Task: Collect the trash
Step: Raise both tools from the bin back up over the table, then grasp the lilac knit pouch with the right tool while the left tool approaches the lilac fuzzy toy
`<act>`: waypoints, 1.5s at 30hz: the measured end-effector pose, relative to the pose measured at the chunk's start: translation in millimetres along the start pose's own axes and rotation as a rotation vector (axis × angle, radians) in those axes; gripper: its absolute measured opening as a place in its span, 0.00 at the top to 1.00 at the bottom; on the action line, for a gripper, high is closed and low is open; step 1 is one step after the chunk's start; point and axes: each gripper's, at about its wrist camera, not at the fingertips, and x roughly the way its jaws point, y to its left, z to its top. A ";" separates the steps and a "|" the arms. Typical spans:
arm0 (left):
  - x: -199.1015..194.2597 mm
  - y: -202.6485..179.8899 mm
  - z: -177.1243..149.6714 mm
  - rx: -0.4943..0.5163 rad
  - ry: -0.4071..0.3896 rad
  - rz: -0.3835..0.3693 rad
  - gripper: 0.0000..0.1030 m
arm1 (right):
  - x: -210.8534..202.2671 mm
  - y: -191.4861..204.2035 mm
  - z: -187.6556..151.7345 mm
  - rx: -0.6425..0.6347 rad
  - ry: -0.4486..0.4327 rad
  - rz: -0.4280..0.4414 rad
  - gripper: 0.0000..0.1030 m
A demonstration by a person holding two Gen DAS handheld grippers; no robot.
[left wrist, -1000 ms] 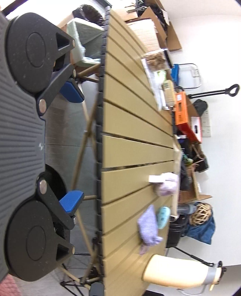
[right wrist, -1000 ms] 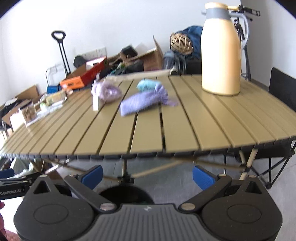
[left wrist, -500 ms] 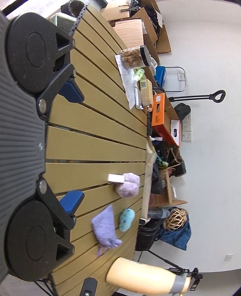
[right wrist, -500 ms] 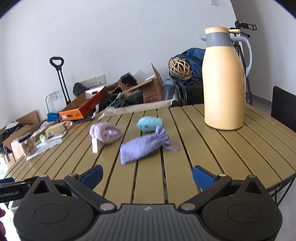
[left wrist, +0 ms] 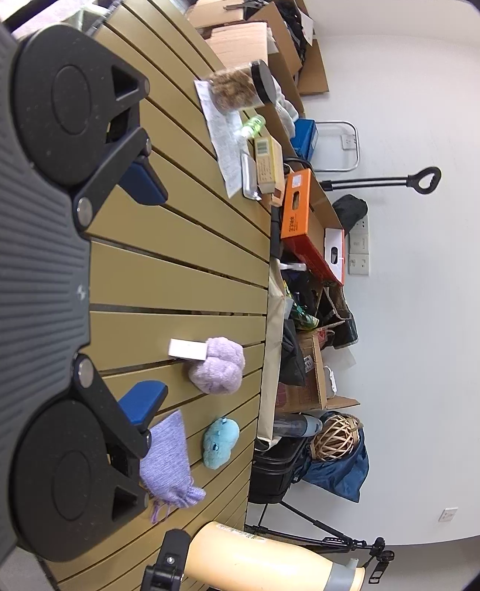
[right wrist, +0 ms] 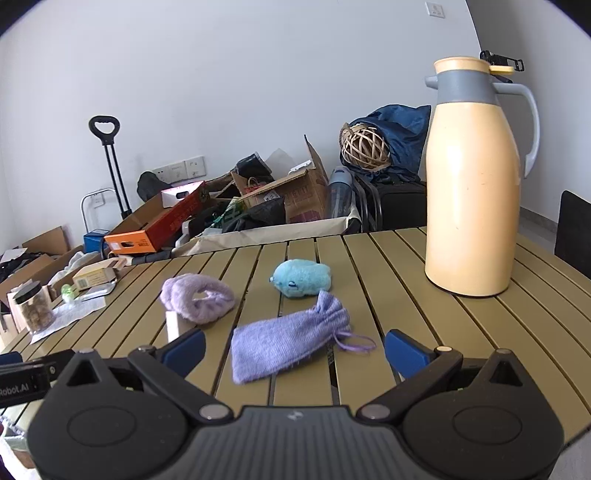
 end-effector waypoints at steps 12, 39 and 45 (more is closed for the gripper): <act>57.7 2.8 21.3 -0.037 0.022 -0.005 0.00 | 79.7 4.4 12.8 0.031 0.047 -0.048 0.00; 107.6 16.0 15.9 -0.072 0.119 -0.009 0.00 | 154.6 36.0 -5.2 -0.029 0.220 -0.113 0.04; 109.7 9.3 12.7 -0.055 0.125 -0.015 0.00 | 153.0 37.2 -5.7 -0.040 0.226 -0.100 0.24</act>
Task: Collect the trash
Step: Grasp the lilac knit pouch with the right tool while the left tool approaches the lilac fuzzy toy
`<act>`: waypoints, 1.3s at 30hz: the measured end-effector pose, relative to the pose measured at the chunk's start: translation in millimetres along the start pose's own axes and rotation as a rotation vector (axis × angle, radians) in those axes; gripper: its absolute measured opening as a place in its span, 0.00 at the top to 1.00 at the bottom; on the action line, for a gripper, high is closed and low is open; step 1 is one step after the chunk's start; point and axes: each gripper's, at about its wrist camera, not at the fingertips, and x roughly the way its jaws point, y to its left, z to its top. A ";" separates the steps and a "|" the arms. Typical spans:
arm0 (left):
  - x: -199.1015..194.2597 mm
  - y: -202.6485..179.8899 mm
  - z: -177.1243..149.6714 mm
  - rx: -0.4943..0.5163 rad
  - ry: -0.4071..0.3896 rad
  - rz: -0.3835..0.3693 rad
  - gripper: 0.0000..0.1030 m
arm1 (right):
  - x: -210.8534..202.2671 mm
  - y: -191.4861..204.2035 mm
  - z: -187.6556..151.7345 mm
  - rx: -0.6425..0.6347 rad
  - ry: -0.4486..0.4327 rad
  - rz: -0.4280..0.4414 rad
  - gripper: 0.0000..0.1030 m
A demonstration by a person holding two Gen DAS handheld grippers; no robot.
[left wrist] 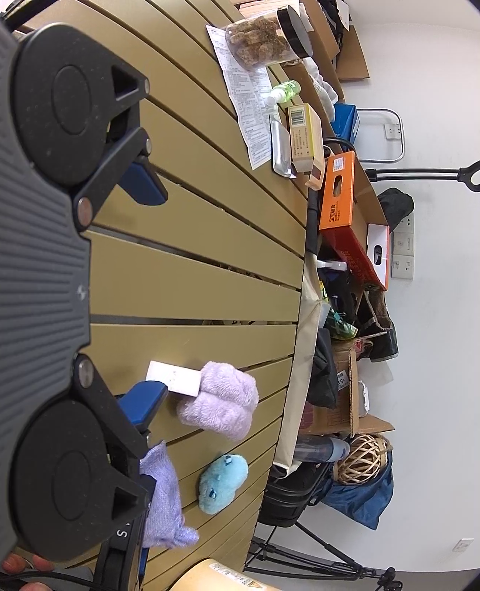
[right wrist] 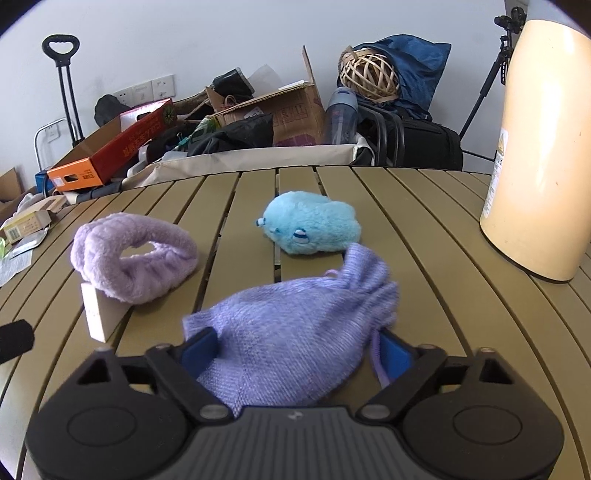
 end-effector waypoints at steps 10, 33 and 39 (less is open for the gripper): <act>5.8 -6.0 -0.6 0.004 0.004 -0.006 0.00 | -10.6 -1.0 -2.3 0.015 -0.044 0.075 0.81; 45.0 -52.4 11.3 0.106 0.007 -0.004 0.15 | -61.8 -114.4 -5.1 0.270 -0.238 0.037 0.87; 55.7 -53.6 11.5 0.111 0.050 -0.032 0.42 | -63.0 -122.8 -8.0 0.277 -0.241 0.022 0.87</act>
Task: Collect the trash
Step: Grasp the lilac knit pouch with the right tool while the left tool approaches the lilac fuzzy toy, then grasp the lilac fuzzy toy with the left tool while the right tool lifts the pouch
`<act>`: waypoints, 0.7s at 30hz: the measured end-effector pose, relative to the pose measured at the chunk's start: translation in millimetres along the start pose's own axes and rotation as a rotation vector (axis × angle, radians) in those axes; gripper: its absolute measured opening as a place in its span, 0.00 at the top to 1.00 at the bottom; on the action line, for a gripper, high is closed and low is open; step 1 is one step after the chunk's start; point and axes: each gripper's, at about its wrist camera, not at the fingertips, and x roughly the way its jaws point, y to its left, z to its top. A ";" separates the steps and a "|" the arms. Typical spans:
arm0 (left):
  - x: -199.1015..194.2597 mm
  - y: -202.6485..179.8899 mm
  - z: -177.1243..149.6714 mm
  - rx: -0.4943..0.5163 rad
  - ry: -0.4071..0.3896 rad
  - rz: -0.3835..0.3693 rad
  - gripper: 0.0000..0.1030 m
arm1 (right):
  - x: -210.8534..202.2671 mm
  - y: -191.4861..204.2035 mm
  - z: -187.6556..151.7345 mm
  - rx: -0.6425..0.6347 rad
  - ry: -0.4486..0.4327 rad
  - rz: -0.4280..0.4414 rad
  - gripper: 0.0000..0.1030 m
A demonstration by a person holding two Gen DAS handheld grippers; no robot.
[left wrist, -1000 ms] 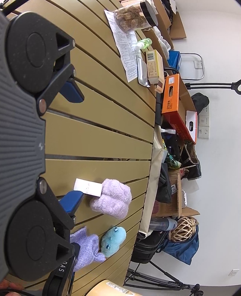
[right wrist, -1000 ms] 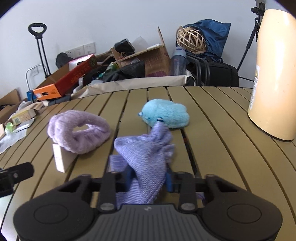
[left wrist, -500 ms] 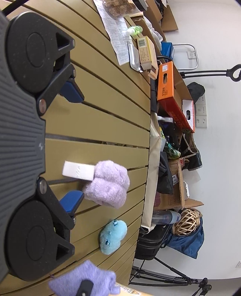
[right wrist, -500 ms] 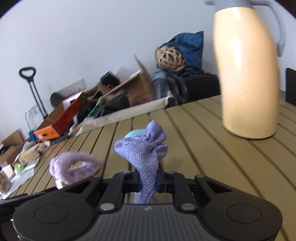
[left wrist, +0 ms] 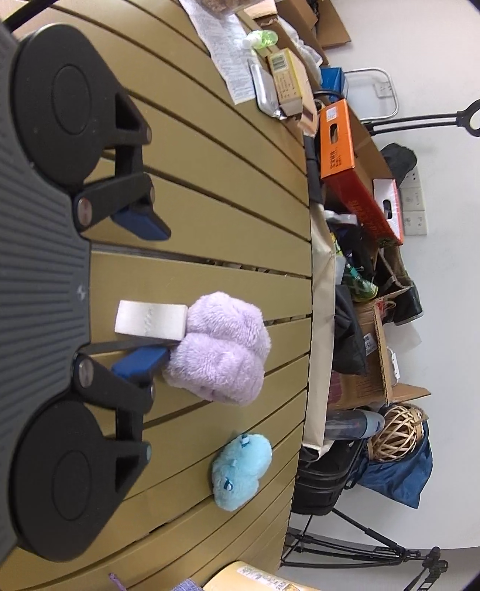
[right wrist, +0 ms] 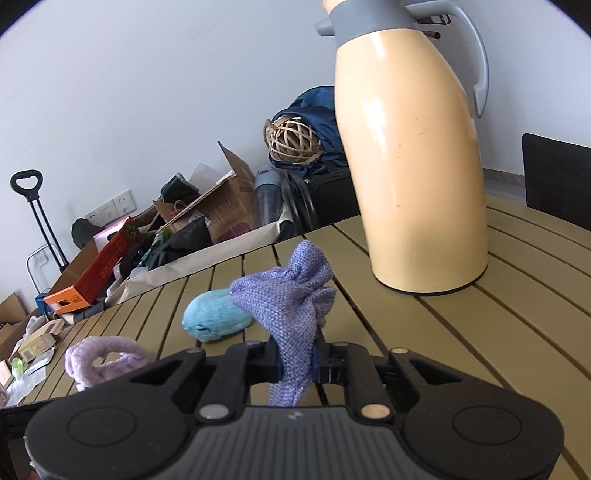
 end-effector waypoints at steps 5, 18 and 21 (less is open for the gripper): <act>0.5 -2.2 -0.7 0.013 0.001 -0.040 0.70 | -0.5 1.8 -1.2 -0.001 -0.002 0.001 0.87; -15.6 -1.5 -1.1 0.009 -0.049 -0.072 0.82 | -8.7 3.0 -1.6 -0.007 -0.017 0.027 0.87; -20.0 0.5 -2.0 0.009 -0.049 -0.070 0.82 | -11.9 4.5 -2.0 -0.007 -0.019 0.039 0.87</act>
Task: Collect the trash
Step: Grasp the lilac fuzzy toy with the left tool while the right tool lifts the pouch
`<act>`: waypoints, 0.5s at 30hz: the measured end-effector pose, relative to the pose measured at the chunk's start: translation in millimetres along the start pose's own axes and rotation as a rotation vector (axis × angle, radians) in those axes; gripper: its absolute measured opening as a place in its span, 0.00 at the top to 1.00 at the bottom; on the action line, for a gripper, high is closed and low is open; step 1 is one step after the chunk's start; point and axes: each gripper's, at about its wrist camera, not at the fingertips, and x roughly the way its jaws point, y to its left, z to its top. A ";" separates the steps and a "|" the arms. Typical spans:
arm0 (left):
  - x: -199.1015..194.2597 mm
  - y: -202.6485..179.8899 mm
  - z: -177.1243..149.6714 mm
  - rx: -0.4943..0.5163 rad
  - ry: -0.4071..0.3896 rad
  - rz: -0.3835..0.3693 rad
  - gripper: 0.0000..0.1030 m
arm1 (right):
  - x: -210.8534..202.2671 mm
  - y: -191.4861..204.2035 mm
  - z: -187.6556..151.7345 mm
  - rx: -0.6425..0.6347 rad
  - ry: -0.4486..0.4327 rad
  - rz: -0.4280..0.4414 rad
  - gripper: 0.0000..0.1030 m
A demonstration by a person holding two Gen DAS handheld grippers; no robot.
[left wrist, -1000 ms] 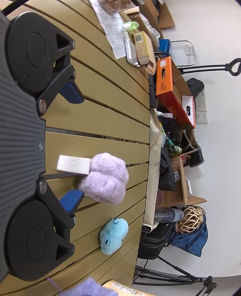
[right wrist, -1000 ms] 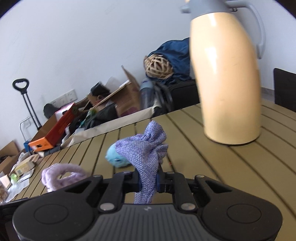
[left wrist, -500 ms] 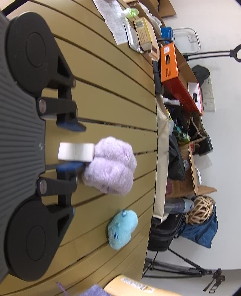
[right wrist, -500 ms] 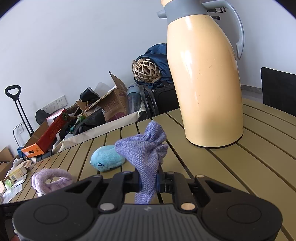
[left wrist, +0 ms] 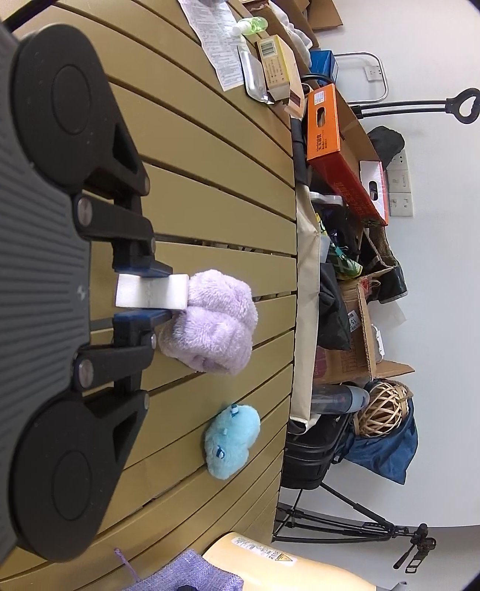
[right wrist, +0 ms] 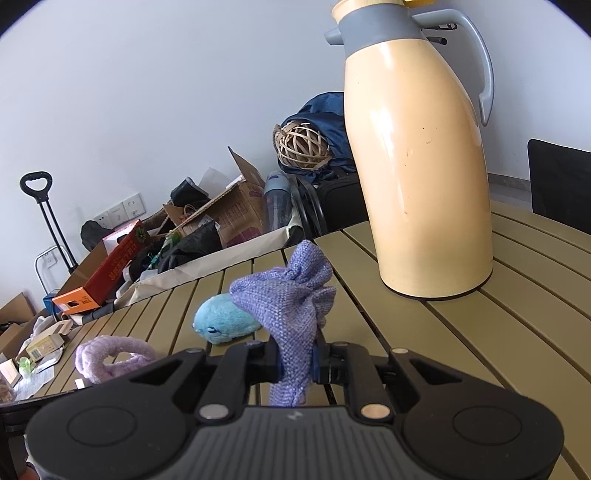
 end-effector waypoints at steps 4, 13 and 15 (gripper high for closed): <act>-10.4 1.2 -1.1 -0.004 -0.011 -0.002 0.82 | -5.8 2.2 -0.5 -0.005 -0.005 0.015 0.87; -56.8 -0.2 -8.9 0.014 -0.078 -0.019 0.82 | -23.9 11.9 -3.7 -0.015 -0.012 0.078 0.87; -67.9 -0.1 -11.1 0.017 -0.095 -0.024 0.82 | -29.3 15.2 -5.0 -0.022 -0.016 0.090 0.87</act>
